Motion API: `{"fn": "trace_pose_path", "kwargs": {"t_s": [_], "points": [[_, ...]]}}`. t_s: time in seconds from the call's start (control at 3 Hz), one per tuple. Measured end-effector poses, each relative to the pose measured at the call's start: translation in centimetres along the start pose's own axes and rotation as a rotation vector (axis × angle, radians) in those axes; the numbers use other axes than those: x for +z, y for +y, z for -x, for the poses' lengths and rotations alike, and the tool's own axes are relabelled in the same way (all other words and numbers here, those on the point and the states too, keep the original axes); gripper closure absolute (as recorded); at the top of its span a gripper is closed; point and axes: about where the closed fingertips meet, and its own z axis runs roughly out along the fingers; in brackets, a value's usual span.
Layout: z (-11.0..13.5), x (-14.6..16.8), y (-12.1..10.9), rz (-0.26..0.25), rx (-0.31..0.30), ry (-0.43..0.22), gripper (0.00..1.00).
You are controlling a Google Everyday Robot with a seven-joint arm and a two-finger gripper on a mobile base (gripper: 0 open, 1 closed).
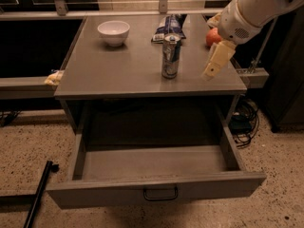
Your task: Place redbull can into top drawer
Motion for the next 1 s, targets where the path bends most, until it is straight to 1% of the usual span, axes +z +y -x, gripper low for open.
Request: {"fn": "trace_pose_path", "kwargs": {"t_s": [0.33, 0.67, 1.0], "points": [[1.0, 3.0, -2.7, 0.030, 0.036, -0.098, 0.00], [2.4, 5.6, -4.5, 0.064, 0.083, -0.185, 0.00], [4.1, 7.9, -5.1, 0.105, 0.109, -0.244, 0.00]]}}
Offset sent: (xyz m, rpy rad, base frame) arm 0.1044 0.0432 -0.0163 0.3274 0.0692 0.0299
